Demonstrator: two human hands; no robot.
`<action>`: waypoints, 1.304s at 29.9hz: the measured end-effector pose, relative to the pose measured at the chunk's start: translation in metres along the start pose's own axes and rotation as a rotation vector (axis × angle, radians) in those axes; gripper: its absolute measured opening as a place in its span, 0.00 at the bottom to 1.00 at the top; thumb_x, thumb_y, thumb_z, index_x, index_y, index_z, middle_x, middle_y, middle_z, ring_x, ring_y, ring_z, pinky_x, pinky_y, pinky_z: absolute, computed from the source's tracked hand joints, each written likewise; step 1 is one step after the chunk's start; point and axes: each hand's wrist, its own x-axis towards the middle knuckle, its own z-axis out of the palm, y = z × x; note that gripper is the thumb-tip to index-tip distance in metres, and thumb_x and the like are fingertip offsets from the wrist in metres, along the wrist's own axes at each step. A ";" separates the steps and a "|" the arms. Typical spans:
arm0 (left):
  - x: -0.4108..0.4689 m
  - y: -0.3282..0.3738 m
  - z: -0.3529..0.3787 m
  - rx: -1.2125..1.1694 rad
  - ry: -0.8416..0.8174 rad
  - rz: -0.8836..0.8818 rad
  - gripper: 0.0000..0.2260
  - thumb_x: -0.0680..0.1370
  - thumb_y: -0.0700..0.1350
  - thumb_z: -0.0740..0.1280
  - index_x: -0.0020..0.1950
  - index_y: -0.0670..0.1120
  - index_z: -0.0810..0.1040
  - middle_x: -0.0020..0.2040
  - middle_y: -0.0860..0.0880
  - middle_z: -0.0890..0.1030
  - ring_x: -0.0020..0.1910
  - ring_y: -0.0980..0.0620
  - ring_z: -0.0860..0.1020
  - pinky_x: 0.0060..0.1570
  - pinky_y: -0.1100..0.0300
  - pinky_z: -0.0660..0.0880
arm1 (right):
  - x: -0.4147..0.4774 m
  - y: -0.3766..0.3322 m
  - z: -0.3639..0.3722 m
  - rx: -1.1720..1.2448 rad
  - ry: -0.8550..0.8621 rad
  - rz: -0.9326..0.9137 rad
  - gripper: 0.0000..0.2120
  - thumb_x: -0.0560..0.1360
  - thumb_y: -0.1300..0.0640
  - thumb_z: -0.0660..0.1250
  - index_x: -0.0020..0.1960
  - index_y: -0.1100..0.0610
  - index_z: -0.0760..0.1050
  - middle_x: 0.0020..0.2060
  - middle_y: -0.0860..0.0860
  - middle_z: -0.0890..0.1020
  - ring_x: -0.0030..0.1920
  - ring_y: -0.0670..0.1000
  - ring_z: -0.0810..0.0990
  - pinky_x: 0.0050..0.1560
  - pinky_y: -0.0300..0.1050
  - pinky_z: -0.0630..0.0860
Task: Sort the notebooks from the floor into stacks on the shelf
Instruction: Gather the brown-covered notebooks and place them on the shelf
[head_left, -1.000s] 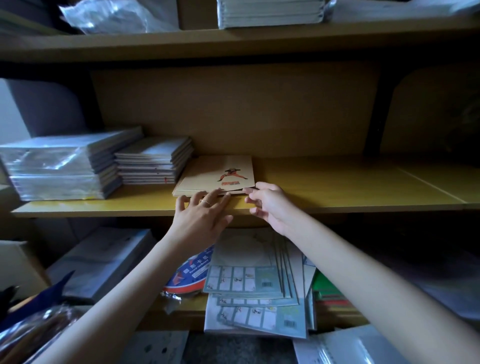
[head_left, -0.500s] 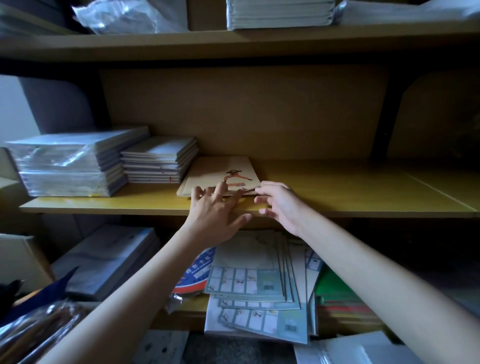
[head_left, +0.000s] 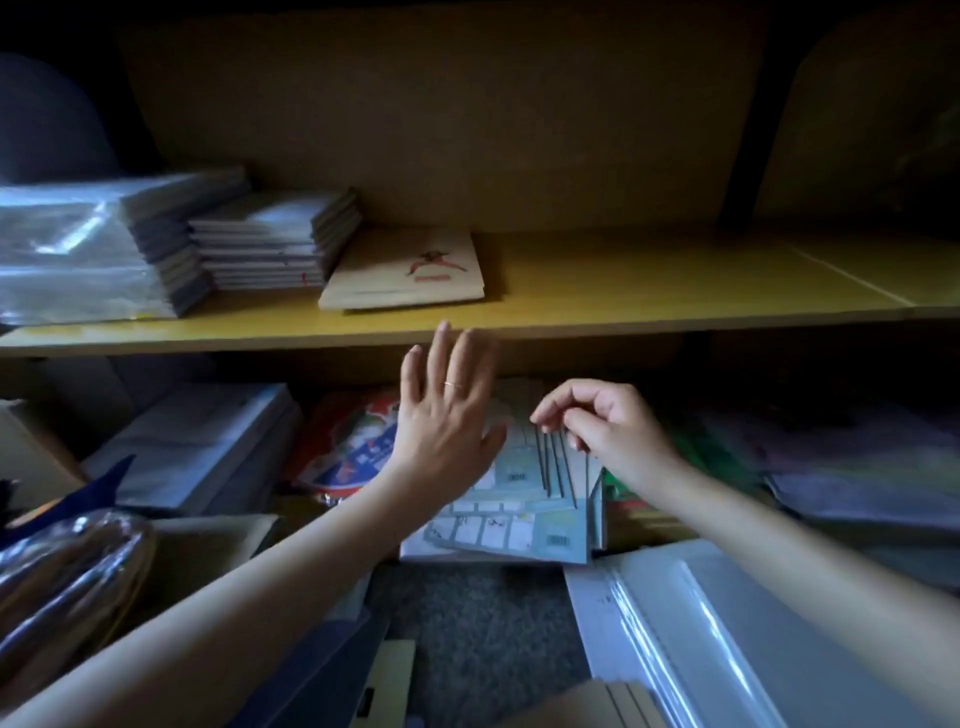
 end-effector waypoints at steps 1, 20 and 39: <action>-0.015 0.015 0.006 -0.003 -0.027 0.088 0.33 0.69 0.58 0.67 0.69 0.44 0.69 0.69 0.38 0.69 0.71 0.37 0.64 0.66 0.40 0.58 | -0.016 0.014 -0.005 -0.024 -0.014 0.036 0.19 0.72 0.74 0.57 0.37 0.55 0.79 0.32 0.49 0.80 0.27 0.42 0.71 0.29 0.31 0.66; -0.252 0.121 0.059 -0.359 -1.025 0.036 0.51 0.65 0.51 0.75 0.76 0.43 0.43 0.76 0.43 0.52 0.73 0.44 0.57 0.70 0.52 0.55 | -0.236 0.119 0.000 -0.735 -0.554 0.610 0.19 0.76 0.55 0.62 0.66 0.53 0.71 0.61 0.48 0.78 0.61 0.48 0.75 0.59 0.41 0.72; -0.226 0.117 0.079 -0.827 -0.752 -0.088 0.08 0.76 0.51 0.59 0.42 0.49 0.68 0.44 0.51 0.71 0.47 0.52 0.74 0.46 0.55 0.61 | -0.237 0.118 0.002 -0.615 -0.567 0.839 0.32 0.74 0.51 0.66 0.73 0.51 0.55 0.64 0.52 0.75 0.38 0.49 0.83 0.42 0.47 0.80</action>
